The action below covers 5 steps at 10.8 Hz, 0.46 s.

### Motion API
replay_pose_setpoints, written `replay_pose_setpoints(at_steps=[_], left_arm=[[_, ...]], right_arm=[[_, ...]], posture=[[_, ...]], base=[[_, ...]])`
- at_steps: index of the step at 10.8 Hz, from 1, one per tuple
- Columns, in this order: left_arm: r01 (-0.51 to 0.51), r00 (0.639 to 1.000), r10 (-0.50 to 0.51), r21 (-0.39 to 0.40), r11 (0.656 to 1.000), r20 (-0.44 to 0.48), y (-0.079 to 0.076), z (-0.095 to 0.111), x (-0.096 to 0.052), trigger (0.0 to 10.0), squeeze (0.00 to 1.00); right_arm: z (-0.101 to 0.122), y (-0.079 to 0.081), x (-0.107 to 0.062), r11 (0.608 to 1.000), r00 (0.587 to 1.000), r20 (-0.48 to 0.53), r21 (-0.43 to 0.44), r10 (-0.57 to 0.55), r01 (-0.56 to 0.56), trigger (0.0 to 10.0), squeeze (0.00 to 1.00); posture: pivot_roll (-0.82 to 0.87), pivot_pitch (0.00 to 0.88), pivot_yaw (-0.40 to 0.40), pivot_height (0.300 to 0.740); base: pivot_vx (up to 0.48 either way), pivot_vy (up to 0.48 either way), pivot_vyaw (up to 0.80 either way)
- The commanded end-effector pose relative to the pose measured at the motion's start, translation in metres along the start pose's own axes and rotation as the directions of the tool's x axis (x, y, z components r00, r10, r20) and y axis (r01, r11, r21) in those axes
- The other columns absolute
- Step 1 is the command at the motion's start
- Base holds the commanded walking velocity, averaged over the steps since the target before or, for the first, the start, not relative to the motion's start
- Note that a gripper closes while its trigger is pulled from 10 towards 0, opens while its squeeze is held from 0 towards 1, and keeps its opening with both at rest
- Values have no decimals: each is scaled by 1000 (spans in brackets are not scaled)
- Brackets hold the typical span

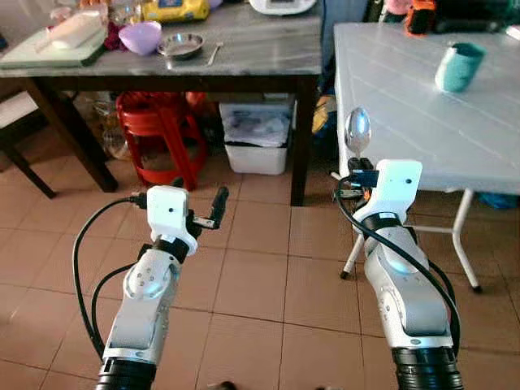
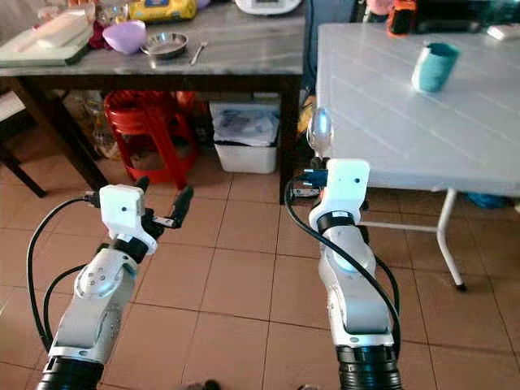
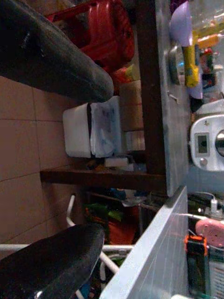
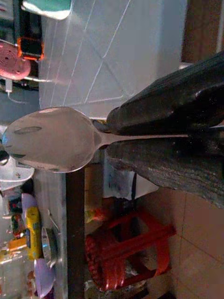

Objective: Setting the table

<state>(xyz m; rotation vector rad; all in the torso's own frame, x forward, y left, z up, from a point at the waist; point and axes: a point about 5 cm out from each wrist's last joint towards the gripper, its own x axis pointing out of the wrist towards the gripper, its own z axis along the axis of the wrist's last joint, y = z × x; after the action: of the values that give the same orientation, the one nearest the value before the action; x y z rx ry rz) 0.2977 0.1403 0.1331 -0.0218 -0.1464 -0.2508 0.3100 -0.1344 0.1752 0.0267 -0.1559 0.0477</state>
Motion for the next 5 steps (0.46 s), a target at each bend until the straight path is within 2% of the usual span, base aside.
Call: replay_pose_setpoints(at_steps=[1, 5], left_arm=[[3, 1000, -4, 9, 1000, 11, 2, 3, -2, 10000, 0], [20, 1000, -20, 7, 1000, 6, 1, 1, -3, 10000, 0]], right_arm=[[3, 1, 0, 1000, 1000, 17, 8, -3, 3, 10000, 0], [2, 1, -1, 1000, 1000, 15, 6, -4, 4, 10000, 0]], posture=[[-20, 121, 79, 740], [-18, 123, 80, 740]], base=[[480, 0, 0], [480, 0, 0]])
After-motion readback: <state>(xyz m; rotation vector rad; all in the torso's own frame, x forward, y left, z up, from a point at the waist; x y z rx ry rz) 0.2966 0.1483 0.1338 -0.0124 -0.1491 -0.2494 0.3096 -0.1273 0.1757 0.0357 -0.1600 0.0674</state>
